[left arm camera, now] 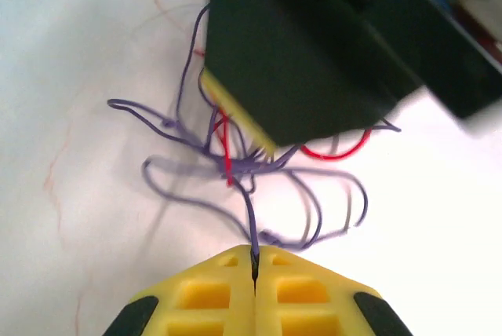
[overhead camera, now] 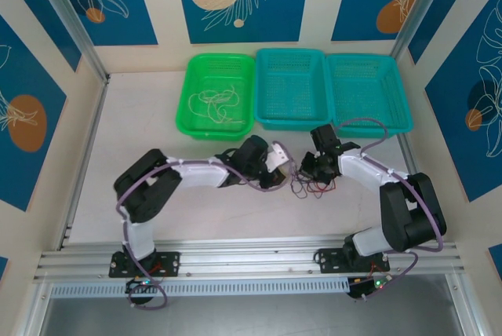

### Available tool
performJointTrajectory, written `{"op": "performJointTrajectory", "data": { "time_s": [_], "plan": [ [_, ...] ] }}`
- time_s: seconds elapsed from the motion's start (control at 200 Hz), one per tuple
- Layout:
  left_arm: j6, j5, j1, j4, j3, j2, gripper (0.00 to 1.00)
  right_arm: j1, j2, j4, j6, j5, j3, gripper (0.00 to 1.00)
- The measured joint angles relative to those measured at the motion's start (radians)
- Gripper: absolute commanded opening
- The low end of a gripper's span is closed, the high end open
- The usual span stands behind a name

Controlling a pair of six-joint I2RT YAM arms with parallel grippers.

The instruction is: Untangle the cables

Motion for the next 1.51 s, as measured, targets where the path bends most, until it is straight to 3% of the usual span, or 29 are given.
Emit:
{"op": "performJointTrajectory", "data": {
  "time_s": [0.235, 0.395, 0.65, 0.825, 0.9, 0.99, 1.115, 1.21, 1.295, 1.505],
  "plan": [
    [-0.109, -0.066, 0.077, 0.101, -0.206, -0.383, 0.0, -0.069, 0.015, -0.012, -0.005, 0.037, 0.0, 0.15],
    [-0.131, -0.117, 0.133, 0.077, -0.282, -0.598, 0.0, -0.144, 0.015, -0.015, -0.016, 0.061, -0.001, 0.16],
    [-0.199, -0.232, 0.279, -0.084, -0.397, -0.839, 0.0, -0.28, 0.0, 0.002, -0.028, 0.091, -0.035, 0.17],
    [-0.237, -0.237, 0.32, -0.124, -0.435, -0.882, 0.0, -0.297, -0.081, -0.025, -0.055, 0.107, -0.041, 0.19],
    [-0.248, -0.189, 0.32, -0.104, -0.45, -0.866, 0.0, -0.246, -0.158, -0.043, -0.072, 0.117, -0.033, 0.24],
    [-0.258, -0.142, 0.32, -0.084, -0.455, -0.826, 0.0, -0.126, -0.248, -0.052, -0.105, 0.12, 0.003, 0.49],
    [-0.259, -0.122, 0.319, -0.079, -0.455, -0.792, 0.0, 0.099, -0.288, -0.012, -0.156, 0.075, 0.057, 0.66],
    [-0.258, -0.119, 0.319, -0.077, -0.455, -0.792, 0.0, 0.253, -0.227, 0.003, -0.171, 0.071, 0.101, 0.67],
    [-0.257, -0.12, 0.319, -0.078, -0.455, -0.793, 0.0, 0.332, -0.115, -0.001, -0.177, 0.09, 0.148, 0.67],
    [-0.249, -0.145, 0.319, -0.106, -0.455, -0.846, 0.0, 0.373, 0.158, -0.05, -0.161, 0.175, 0.217, 0.61]
  ]
}}
